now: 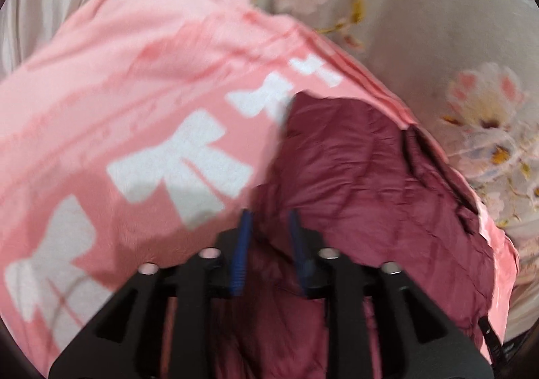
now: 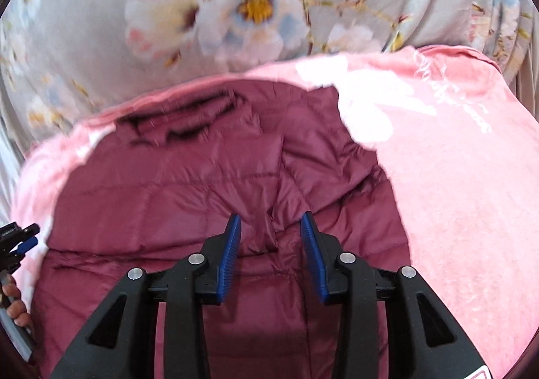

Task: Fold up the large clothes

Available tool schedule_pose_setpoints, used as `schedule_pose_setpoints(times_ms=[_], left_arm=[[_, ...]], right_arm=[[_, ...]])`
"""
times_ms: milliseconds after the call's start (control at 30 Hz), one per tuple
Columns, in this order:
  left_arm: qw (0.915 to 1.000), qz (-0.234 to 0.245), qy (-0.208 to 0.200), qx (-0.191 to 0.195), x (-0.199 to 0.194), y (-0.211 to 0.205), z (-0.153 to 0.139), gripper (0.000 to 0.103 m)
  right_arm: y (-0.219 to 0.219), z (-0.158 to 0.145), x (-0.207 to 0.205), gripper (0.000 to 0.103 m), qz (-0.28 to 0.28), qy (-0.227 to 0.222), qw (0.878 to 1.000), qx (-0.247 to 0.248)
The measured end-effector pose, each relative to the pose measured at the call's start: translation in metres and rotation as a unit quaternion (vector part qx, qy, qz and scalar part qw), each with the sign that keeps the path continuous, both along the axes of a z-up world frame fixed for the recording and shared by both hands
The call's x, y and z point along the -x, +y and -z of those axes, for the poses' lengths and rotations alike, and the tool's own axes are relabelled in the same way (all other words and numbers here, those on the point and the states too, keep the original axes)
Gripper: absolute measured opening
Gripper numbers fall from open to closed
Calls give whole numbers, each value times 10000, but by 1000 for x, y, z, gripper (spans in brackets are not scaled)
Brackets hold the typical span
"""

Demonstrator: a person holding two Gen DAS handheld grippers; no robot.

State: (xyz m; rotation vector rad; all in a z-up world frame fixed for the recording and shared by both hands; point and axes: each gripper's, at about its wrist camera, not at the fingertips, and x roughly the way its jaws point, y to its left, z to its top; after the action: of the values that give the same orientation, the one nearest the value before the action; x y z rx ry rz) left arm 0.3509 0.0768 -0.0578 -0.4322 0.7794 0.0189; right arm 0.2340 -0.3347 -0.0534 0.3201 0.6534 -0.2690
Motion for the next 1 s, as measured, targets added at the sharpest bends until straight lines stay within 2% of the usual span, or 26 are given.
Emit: schedule_pose_setpoints(times_ms=[133, 233, 367, 500, 733, 767, 800, 833, 867, 933, 1000], left_arm=[[9986, 396, -258, 253, -7, -28, -38, 40], [9942, 790, -220, 695, -27, -61, -53, 42], [9894, 1026, 20, 1025, -62, -103, -48, 42], [9863, 1034, 374, 1225, -95, -128, -25, 42], [9894, 1036, 489, 896, -130, -157, -4, 40], [9894, 1047, 504, 873, -133, -160, -2, 40], [9895, 1047, 553, 829, -135, -163, 3, 37], [9893, 1047, 609, 812, -139, -163, 7, 30], [9891, 1055, 665, 778, -141, -165, 11, 27], [9889, 1110, 753, 636, -142, -166, 19, 11], [9891, 1179, 726, 493, -139, -165, 23, 9]], right_arm=[[-2, -21, -14, 37, -241, -321, 9981, -472], [-3, -28, -42, 37, -394, -483, 9950, -780], [-3, -21, -88, 37, -460, -395, 9927, -1046], [-5, -10, -129, 37, -452, -274, 9895, -1344], [-2, 16, -172, 37, -546, -1, 9852, -1624], [-1, 17, -173, 32, -560, 3, 9854, -1605], [0, 19, -174, 26, -597, 0, 9856, -1581], [2, 21, -174, 18, -645, 19, 9859, -1541], [2, 21, -173, 14, -654, 6, 9867, -1485], [2, 21, -167, 11, -648, -73, 9893, -1307], [-1, 24, -165, 10, -635, -47, 9904, -1225]])
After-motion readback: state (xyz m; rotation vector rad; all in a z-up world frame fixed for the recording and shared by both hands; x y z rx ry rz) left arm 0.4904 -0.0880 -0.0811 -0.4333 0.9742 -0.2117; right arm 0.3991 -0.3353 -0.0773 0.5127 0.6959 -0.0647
